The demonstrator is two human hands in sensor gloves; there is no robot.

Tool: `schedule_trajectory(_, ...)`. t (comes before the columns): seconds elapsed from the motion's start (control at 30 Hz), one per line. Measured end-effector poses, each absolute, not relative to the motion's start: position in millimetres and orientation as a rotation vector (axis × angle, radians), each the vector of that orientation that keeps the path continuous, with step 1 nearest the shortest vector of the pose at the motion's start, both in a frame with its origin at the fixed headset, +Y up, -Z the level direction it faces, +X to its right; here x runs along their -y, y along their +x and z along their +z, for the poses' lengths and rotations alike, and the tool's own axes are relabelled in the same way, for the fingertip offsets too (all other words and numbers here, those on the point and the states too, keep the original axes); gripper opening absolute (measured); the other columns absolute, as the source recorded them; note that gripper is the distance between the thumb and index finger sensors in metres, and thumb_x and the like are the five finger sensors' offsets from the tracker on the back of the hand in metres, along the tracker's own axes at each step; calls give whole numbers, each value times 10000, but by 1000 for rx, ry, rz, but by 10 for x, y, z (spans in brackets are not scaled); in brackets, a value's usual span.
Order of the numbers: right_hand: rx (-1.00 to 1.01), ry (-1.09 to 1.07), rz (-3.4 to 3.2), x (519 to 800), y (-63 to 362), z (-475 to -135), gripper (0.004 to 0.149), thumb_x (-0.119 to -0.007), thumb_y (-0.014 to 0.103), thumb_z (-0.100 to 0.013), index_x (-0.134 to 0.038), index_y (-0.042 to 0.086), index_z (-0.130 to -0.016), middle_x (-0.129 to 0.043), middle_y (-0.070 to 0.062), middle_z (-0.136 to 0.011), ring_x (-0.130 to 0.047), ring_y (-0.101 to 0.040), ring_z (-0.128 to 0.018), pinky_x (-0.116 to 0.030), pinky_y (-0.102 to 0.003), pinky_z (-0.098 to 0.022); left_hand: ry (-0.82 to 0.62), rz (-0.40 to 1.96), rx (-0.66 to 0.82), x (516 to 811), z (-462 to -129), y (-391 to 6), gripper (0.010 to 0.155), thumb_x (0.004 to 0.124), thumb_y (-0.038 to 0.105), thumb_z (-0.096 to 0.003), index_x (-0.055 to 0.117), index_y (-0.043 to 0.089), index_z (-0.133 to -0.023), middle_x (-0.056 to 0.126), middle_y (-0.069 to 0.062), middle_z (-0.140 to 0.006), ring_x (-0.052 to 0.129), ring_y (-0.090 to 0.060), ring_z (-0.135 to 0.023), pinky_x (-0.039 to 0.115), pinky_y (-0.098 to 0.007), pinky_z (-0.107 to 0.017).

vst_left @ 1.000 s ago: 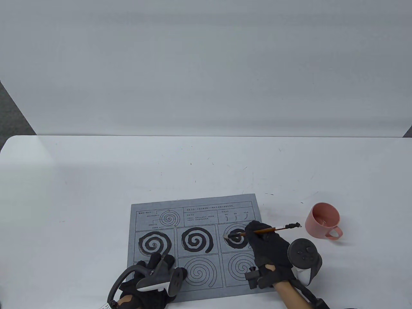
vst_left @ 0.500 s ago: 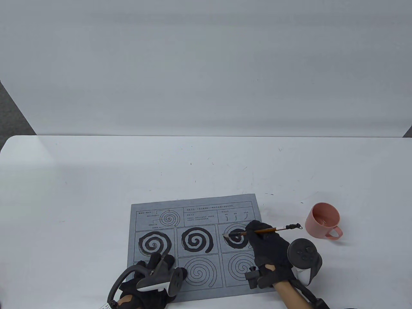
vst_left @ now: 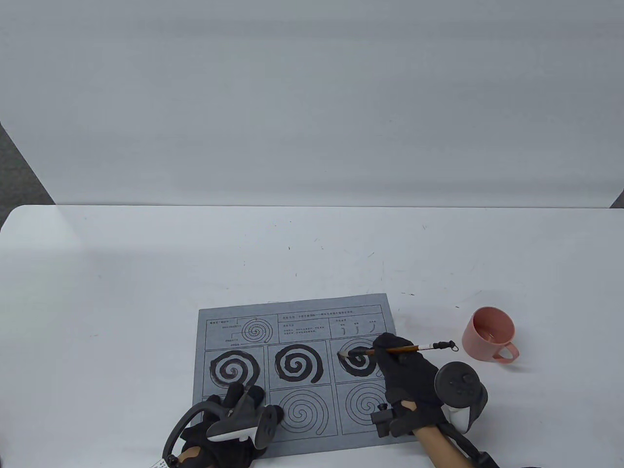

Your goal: Trace patterns on water writing practice cloth with Chinese brush

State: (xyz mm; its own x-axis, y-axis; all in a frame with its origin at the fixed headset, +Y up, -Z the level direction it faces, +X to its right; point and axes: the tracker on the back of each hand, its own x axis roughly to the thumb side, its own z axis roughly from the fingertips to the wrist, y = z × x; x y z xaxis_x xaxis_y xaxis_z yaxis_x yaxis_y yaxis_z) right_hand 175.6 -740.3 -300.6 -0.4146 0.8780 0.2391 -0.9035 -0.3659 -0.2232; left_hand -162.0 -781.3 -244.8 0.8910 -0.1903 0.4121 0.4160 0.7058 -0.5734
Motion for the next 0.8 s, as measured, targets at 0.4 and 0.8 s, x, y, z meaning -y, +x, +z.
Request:
schedule_trajectory(0.4,392,93,1964,7404,1761,-3008,359,-883,213,-443,-834,91,-777,-963,-200,-778,-1087,-353,-579,-794,-560,-532,-713,-344,337,7813,-2448,-1620,736,362,564,-385,-203,552,-857,-276,16,-1025,-140,-421,-1047,189,-701,-777)
schedule_trajectory(0.8,402,91,1972,7415,1769,-3010,354,-877,213,-447,-834,95,-778,-959,-205,-783,-1079,-360,-585,-786,-567,-533,-713,-344,337,7813,-2448,-1620,737,362,564,-386,-205,552,-857,-276,16,-1025,-141,-421,-1047,189,-701,-778)
